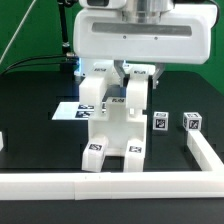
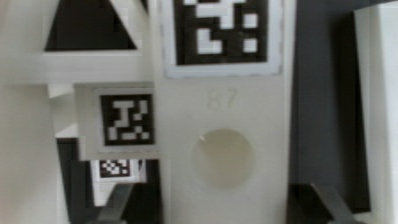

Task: Assemble chair

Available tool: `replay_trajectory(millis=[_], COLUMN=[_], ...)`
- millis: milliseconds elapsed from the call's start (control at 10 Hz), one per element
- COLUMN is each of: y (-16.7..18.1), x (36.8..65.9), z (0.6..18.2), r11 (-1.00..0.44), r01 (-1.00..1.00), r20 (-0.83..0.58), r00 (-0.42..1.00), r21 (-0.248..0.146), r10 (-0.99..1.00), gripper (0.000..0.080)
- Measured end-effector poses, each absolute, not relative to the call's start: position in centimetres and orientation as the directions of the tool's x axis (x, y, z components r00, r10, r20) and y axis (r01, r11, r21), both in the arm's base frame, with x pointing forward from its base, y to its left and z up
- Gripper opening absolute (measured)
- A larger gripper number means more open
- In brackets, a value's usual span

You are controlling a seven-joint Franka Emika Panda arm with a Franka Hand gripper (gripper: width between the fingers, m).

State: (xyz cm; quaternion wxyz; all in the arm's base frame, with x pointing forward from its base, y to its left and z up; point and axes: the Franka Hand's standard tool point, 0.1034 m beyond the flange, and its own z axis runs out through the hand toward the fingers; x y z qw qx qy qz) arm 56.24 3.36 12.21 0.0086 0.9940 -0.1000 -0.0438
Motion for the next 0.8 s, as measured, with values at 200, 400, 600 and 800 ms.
replay_trajectory(millis=[200,400,600,800], y=[3.8,4.0,3.9,3.8], x=[56.2,56.5,56.7,56.7], z=[11.7,11.3,10.0,9.7], r11=[-0.973,-0.971,-0.971,-0.971], r01=[-0.228,-0.238,-0.236,-0.236], r20=[-0.087,-0.072,-0.060,-0.060], r00=[0.970,0.968,0.969,0.970], r21=[0.023,0.025,0.032,0.034], r10=[-0.229,-0.239,-0.238,-0.237], gripper=[0.0287,0.0287,0.0287,0.0287])
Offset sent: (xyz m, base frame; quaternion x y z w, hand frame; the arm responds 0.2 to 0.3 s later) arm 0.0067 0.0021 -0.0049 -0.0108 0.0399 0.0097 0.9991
